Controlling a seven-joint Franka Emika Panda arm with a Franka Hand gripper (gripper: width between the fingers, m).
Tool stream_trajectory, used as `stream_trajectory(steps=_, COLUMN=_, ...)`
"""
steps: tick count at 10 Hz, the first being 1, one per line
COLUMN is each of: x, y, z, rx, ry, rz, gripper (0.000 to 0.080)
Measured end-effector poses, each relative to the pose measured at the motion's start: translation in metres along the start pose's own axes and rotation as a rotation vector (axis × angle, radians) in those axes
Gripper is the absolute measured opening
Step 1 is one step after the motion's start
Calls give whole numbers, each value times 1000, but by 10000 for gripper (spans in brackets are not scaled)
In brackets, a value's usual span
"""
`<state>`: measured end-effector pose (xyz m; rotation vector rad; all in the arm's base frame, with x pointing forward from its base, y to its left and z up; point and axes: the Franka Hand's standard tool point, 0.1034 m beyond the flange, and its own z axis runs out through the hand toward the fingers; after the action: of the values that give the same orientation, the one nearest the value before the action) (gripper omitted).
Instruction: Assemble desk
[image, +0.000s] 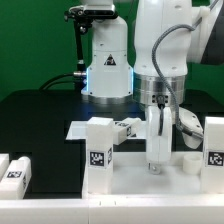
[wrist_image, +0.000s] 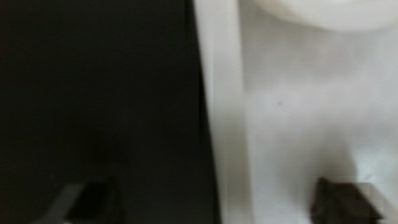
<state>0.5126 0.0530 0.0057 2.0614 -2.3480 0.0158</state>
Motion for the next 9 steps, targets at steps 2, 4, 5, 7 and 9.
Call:
stream_trajectory(steps=2, x=0, y=0, z=0, rx=-1, ry=0, rz=-1, gripper=401)
stream_trajectory(steps=4, x=-1, y=0, z=0, rx=-1, ry=0, rz=-8, gripper=62)
stream_trajectory(steps=5, x=-1, y=1, z=0, rx=-1, ry=0, rz=-9, gripper=60)
stream_trajectory(steps=7, x=0, y=-1, z=-1, rx=5, ry=1, rz=-60, gripper=60)
stream_trajectory(steps=9, x=23, y=10, z=-3, rx=61, ry=39, rz=-307, gripper=57)
